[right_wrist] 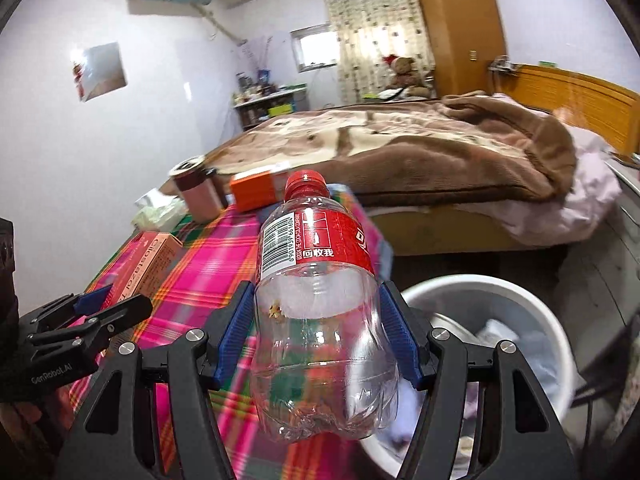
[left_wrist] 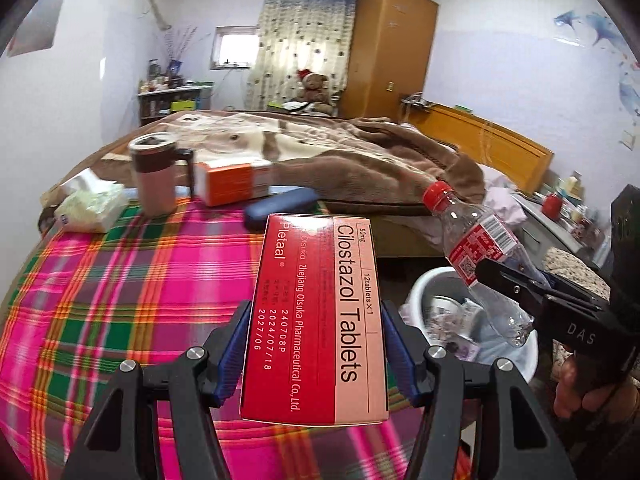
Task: Collect trash
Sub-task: 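Carry the tablet box and plastic bottle with both tools over the bin, then open both tools to drop the box and bottle into the bin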
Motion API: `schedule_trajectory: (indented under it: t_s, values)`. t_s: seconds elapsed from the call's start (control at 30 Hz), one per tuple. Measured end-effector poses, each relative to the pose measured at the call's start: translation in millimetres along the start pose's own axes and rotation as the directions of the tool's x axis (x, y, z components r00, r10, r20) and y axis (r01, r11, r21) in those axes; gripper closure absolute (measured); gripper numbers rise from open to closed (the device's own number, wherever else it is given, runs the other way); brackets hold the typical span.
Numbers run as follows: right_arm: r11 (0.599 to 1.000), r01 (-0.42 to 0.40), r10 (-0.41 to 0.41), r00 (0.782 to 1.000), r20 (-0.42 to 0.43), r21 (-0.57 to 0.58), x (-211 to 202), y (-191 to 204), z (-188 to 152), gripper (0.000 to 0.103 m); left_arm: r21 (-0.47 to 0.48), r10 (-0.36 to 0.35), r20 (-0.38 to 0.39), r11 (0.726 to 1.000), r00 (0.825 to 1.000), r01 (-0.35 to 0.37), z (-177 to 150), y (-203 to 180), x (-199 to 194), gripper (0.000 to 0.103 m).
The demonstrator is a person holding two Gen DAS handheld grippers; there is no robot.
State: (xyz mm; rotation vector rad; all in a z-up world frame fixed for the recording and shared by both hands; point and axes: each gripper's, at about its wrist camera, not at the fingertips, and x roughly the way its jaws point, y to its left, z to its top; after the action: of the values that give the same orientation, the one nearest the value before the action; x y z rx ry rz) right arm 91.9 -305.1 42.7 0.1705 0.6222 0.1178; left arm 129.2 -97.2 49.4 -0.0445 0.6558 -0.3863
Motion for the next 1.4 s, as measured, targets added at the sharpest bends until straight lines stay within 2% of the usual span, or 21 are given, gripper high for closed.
schedule_trajectory:
  t_s: [0.3,0.43,0.7,0.83,1.07,1.13,1.23,1.4]
  values:
    - [0.991,0.114,-0.112,0.993,-0.023,0.071,-9,-42,-15,0.039,0.064,-0.105,-0.049,0.992,0.993,0.108,-6,-64,27,0.041]
    - [0.98,0.18,-0.178,0.983,-0.039,0.08,-9,-59,-22,0.039,0.086,-0.133,-0.072,0.987,0.988,0.139,-8,-89,42,0.041]
    - [0.964,0.239,-0.23,0.97,-0.083,0.12,-10,-94,-36,0.039,0.145,-0.15,-0.119,0.975,0.981,0.167,-14,-136,73,0.041]
    - [0.956,0.267,-0.253,0.96,-0.117,0.124,-3,-106,-41,0.039,0.161,-0.158,-0.133,0.971,0.978,0.178,-17,-149,87,0.041]
    - [0.951,0.269,-0.244,0.956,-0.164,0.152,7,-122,-45,0.038,0.157,-0.166,-0.175,0.968,0.971,0.194,-19,-156,106,0.041]
    - [0.949,0.268,-0.243,0.957,-0.161,0.166,5,-125,-45,0.038,0.152,-0.166,-0.171,0.969,0.971,0.193,-20,-157,108,0.032]
    - [0.949,0.264,-0.239,0.959,-0.152,0.172,2,-126,-46,0.034,0.134,-0.161,-0.171,0.974,0.972,0.185,-20,-153,109,0.03]
    - [0.952,0.259,-0.237,0.962,-0.138,0.166,-3,-119,-46,0.034,0.117,-0.16,-0.168,0.977,0.973,0.181,-21,-145,105,0.03]
